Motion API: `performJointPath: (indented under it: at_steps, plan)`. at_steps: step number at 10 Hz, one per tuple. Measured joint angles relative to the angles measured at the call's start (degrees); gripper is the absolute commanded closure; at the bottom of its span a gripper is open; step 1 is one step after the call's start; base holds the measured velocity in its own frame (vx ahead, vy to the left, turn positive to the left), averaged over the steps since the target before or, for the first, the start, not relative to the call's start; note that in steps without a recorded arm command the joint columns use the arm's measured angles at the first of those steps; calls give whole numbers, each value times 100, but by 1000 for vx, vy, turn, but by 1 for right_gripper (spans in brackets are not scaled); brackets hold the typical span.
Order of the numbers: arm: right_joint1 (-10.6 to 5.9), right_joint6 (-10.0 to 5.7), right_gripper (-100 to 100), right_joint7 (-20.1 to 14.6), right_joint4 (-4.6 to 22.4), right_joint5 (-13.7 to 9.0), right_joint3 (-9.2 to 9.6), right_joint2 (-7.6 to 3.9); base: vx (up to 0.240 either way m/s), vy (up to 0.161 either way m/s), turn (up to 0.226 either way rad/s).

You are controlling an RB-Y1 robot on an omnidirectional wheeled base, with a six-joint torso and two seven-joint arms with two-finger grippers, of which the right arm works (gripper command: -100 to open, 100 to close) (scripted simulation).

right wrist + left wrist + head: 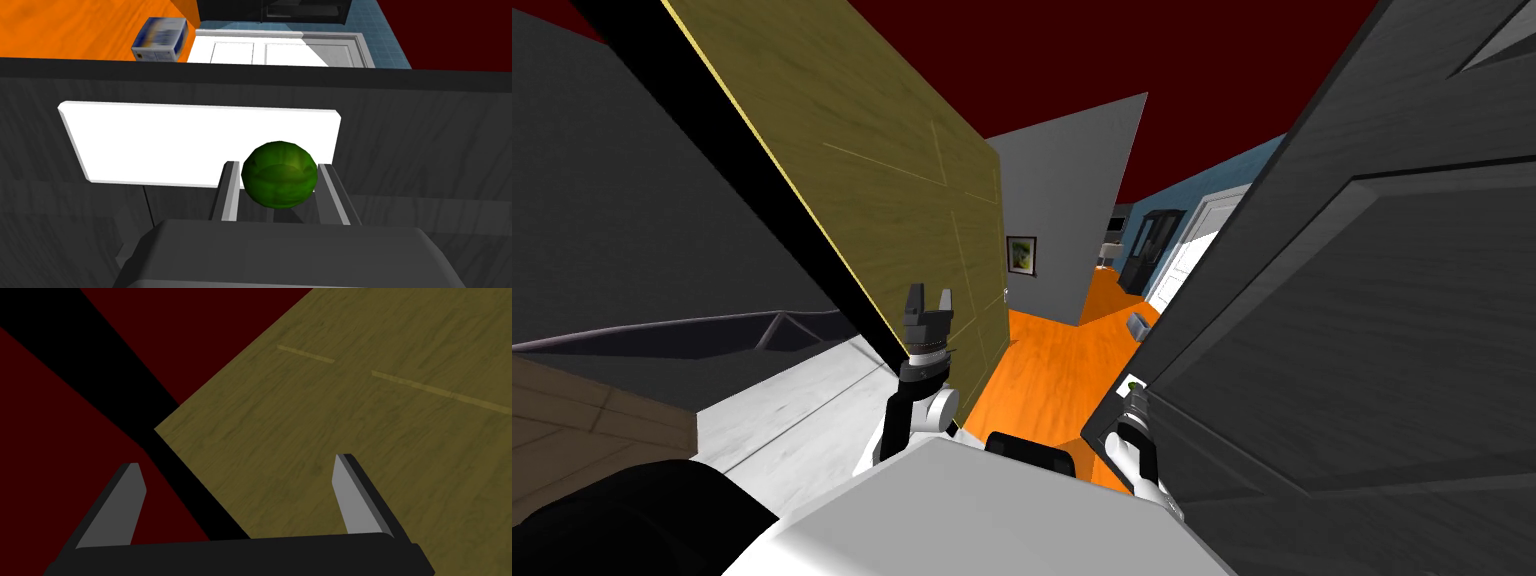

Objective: Push the door open

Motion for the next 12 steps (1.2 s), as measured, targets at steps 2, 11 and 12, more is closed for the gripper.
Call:
performJointPath:
  at_steps: [2,11,12]
  plan:
    - [10,-31,100,32,25,-74,-106,-23,199,-12,-59]
    - [141,-18,100,245,-90,-390,-487,-99,148,-11,-35]
    - [85,-65,100,241,5,-409,-507,-131,167,-58,-11]
